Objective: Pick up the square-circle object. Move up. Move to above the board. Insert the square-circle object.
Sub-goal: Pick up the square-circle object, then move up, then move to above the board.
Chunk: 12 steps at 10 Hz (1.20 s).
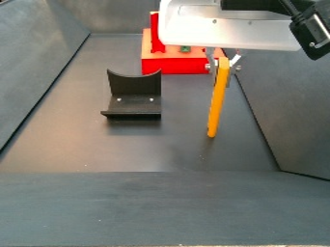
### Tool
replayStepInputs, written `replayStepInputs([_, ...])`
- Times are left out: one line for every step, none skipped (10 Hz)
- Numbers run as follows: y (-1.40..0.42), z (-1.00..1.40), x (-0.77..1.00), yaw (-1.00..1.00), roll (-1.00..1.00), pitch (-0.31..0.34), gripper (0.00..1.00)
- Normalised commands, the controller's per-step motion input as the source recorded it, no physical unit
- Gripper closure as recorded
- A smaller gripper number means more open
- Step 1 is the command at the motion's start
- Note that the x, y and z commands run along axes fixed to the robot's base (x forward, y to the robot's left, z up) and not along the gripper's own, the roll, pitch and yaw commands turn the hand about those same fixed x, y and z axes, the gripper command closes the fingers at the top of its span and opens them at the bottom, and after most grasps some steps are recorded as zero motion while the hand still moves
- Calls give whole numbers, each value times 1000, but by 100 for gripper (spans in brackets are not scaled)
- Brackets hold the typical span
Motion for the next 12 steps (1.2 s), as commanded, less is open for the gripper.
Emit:
replayStepInputs([0,0,0,0,0,0,100])
replayStepInputs([0,0,0,0,0,0,100])
replayStepInputs([0,0,0,0,0,0,100])
replayStepInputs([0,0,0,0,0,0,100])
replayStepInputs([0,833,0,0,0,0,100])
replayStepInputs([18,829,-23,-24,-2,5,100])
replayStepInputs([13,720,-66,-27,2,25,100])
replayStepInputs([11,588,-55,-28,14,32,100])
replayStepInputs([10,374,-36,-24,30,40,100])
replayStepInputs([13,206,-22,-21,42,49,100])
replayStepInputs([-126,1000,78,354,350,-304,100])
replayStepInputs([-135,1000,81,346,350,-292,100])
